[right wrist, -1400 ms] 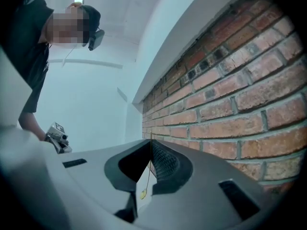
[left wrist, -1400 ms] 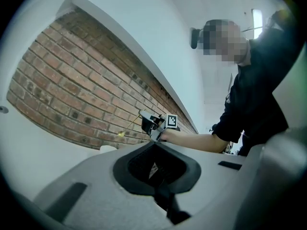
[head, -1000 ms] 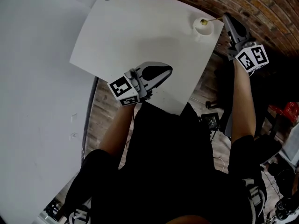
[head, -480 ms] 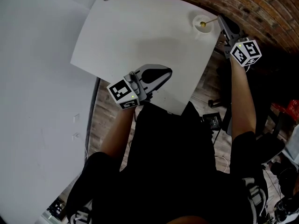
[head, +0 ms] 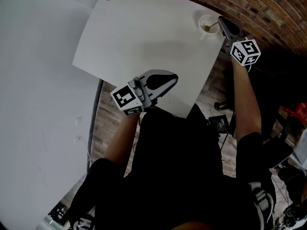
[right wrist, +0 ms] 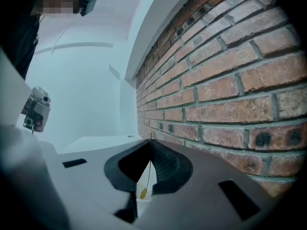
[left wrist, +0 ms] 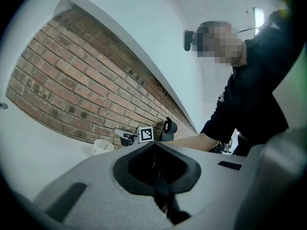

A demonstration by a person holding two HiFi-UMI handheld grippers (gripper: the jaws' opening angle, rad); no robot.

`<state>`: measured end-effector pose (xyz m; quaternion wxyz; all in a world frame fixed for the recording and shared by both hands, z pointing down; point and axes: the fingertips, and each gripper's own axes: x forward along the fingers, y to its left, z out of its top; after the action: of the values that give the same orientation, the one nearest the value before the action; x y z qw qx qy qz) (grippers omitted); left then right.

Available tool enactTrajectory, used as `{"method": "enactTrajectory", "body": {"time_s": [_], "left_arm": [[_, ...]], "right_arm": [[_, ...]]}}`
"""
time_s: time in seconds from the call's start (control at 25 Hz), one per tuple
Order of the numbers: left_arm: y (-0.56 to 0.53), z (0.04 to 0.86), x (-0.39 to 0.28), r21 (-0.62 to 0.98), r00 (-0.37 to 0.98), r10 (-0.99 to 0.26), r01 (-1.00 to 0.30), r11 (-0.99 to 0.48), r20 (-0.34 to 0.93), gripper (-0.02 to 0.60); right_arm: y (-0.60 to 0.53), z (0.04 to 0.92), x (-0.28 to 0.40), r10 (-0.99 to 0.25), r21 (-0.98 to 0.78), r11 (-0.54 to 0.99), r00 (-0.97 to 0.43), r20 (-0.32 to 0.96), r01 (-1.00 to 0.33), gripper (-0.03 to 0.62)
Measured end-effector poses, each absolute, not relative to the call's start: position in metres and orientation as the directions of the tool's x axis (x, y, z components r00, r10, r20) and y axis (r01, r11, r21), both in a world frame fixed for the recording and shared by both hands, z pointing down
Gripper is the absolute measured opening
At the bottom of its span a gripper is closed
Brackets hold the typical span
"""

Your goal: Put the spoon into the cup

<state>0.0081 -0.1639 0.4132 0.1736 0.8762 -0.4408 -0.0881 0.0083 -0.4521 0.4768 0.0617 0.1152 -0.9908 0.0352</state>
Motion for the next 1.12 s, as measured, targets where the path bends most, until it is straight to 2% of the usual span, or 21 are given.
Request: {"method": "enactTrajectory", "body": {"time_s": [0.76, 1.12], "left_arm": [[-0.159, 0.422, 0.016, 0.412, 0.613, -0.790, -0.724, -0.554, 0.014, 0.015], [-0.157, 0.424, 0.016, 0.426, 0.610, -0.792, -0.721, -0.547, 0.015, 0.015]], "right_arm": [[-0.454, 0.502, 0.000, -0.263, -0.066, 0.959, -0.952, 0.159, -0.276, 0.009], [-0.469, 0.516, 0.017, -0.328, -0.103, 0.932, -0.929, 0.172, -0.348, 0.029]]}}
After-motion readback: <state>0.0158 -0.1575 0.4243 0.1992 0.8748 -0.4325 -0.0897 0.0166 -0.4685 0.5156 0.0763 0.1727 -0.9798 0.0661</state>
